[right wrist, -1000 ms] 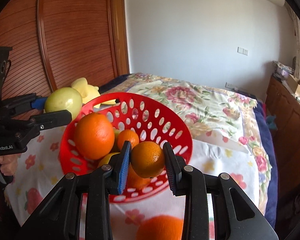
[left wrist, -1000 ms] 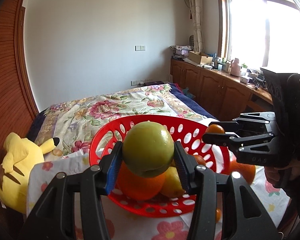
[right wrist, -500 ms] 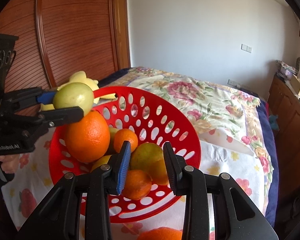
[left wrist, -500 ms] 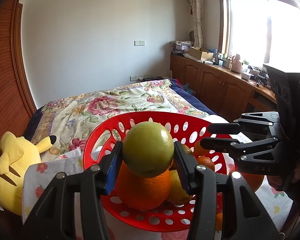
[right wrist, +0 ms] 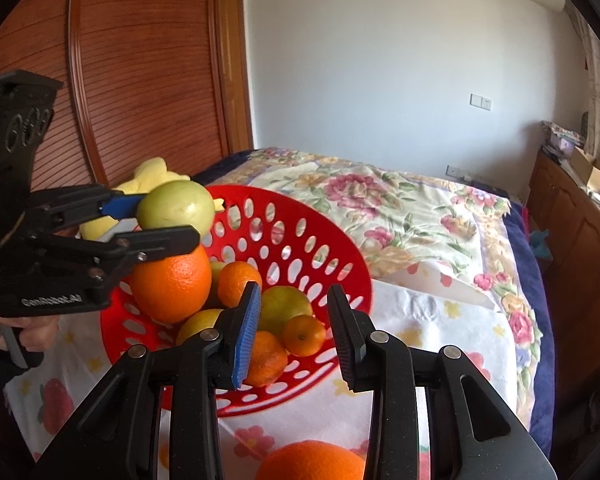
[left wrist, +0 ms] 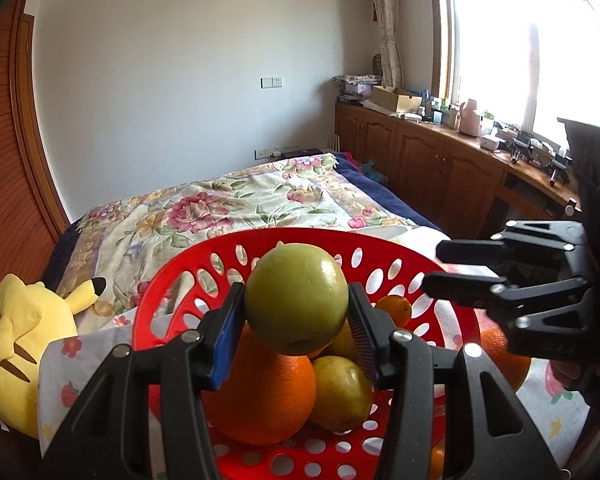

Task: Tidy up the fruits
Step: 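Release mandarin with right tool while left tool drops apple into basket, then grasp the large orange with right tool while left tool moves toward a mandarin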

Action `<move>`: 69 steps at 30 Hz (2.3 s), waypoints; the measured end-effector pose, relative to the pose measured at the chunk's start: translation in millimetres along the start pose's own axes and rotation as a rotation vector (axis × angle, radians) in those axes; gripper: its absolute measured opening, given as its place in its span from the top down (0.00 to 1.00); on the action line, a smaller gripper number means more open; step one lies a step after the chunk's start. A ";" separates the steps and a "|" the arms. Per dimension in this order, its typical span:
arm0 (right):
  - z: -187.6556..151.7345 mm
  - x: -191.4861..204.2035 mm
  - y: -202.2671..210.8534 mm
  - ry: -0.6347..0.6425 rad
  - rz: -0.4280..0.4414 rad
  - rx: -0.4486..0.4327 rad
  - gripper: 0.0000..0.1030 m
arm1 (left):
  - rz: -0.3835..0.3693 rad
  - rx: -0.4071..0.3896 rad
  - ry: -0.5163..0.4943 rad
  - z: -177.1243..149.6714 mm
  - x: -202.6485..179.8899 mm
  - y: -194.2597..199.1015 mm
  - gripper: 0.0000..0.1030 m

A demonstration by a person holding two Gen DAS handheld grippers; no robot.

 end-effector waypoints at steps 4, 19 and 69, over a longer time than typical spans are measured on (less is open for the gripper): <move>-0.3 -4.0 7.2 -0.013 0.011 -0.013 0.67 | -0.006 0.014 -0.008 -1.8 -7.4 -5.8 0.52; -9.4 -14.8 15.3 -0.035 0.006 -0.026 0.67 | 0.005 0.006 -0.042 -0.8 -21.2 -3.4 0.49; -104.5 -6.5 64.2 -0.156 -0.108 0.017 0.22 | 0.034 -0.050 0.054 -122.8 -51.0 61.9 0.33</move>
Point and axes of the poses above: each gripper's, at about its wrist camera, not at the fingertips, and y roughly against the way its jaws point, x to its left, z to its top, the point moved 7 cm from there along -y, roughly the way its jaws point, and after that the axes turned 4 degrees about -y, right-handed, at the moved point
